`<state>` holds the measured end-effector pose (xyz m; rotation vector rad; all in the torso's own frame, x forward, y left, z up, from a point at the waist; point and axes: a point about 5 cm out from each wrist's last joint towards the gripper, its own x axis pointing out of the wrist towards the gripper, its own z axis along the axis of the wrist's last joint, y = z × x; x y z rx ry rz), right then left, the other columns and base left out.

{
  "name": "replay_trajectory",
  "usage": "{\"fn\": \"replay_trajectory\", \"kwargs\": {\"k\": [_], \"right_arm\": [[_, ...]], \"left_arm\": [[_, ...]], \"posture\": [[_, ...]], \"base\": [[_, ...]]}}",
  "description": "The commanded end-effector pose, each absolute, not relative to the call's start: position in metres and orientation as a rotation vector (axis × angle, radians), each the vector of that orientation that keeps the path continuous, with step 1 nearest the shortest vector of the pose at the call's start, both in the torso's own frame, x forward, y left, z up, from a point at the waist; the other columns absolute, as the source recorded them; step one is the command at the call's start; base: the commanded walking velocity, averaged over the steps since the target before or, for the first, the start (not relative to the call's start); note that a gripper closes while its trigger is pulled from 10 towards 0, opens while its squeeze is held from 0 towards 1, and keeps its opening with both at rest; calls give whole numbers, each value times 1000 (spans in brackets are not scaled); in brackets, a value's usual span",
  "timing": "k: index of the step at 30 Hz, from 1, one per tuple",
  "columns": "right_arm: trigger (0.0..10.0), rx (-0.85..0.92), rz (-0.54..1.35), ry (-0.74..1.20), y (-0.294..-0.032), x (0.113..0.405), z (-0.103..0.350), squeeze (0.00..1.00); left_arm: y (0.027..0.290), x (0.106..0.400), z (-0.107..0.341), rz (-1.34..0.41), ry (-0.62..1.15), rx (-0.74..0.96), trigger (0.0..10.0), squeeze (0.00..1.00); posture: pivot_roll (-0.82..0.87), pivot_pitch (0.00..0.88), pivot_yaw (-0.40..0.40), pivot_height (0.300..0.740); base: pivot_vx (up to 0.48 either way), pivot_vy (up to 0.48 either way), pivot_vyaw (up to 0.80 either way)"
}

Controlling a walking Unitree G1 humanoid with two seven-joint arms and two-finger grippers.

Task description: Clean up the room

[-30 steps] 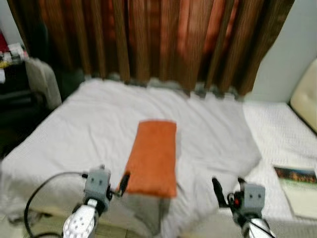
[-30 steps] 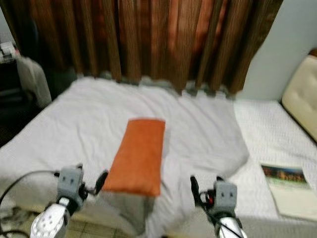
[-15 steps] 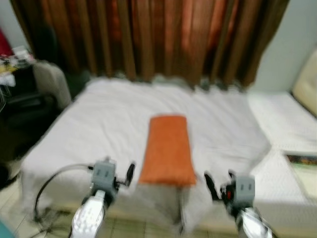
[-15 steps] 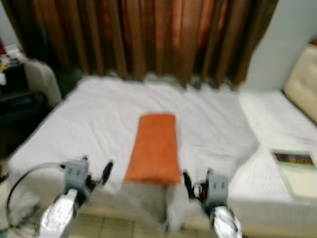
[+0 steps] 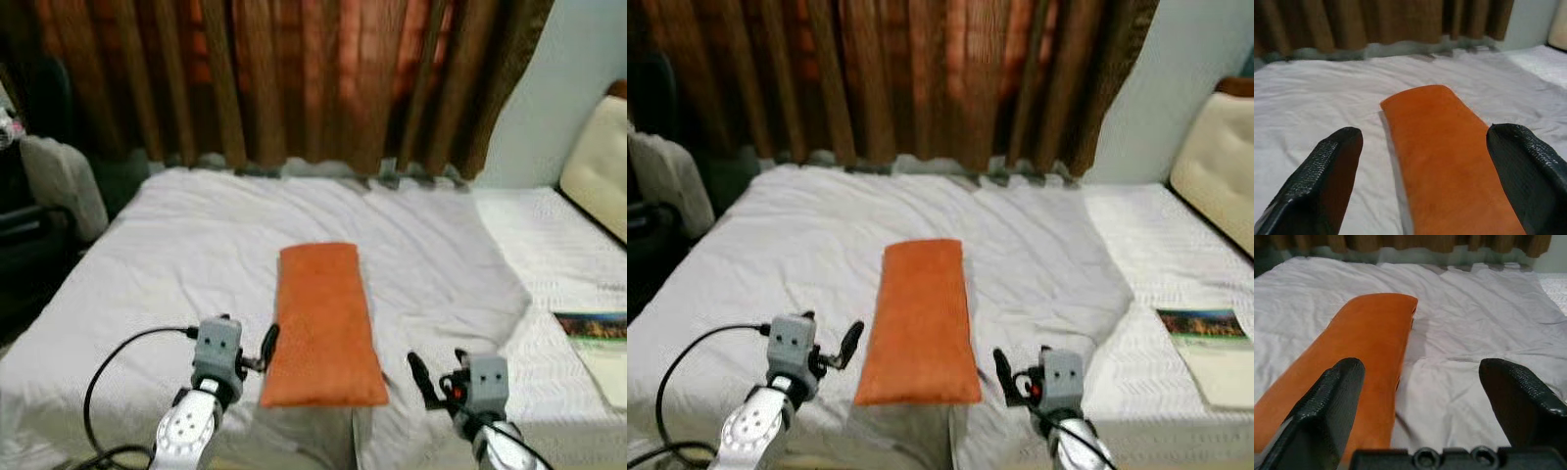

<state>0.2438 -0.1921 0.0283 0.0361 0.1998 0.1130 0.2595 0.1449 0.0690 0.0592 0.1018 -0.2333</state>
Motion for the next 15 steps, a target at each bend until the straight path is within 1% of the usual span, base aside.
{"fn": "replay_trajectory", "kwargs": {"k": [1, 4, 10, 12, 15], "right_arm": [[10000, 46, 136, 182, -184, 249, 32, 0], [10000, 45, 137, 181, -185, 248, 32, 0], [10000, 65, 186, 203, -178, 256, 33, 0], [10000, 135, 225, 220, -170, 266, 37, 0], [10000, 172, 290, 247, -158, 276, 39, 0]], "left_arm": [[152, 262, 69, -212, 103, 59, 10000, 0], [151, 261, 70, -204, 104, 47, 10000, 0], [149, 261, 68, -176, 119, 1, 10000, 0], [152, 262, 68, -148, 135, -40, 10000, 0], [158, 261, 69, -117, 144, -57, 10000, 0]], "posture": [[41, 0, -64, 740], [37, 0, -62, 740], [35, 0, -58, 740], [32, 19, -53, 740], [36, 59, -53, 740]], "base": [[461, 0, -800], [461, 0, -792], [460, 0, 0], [461, 0, 0], [460, 0, 0]]}}
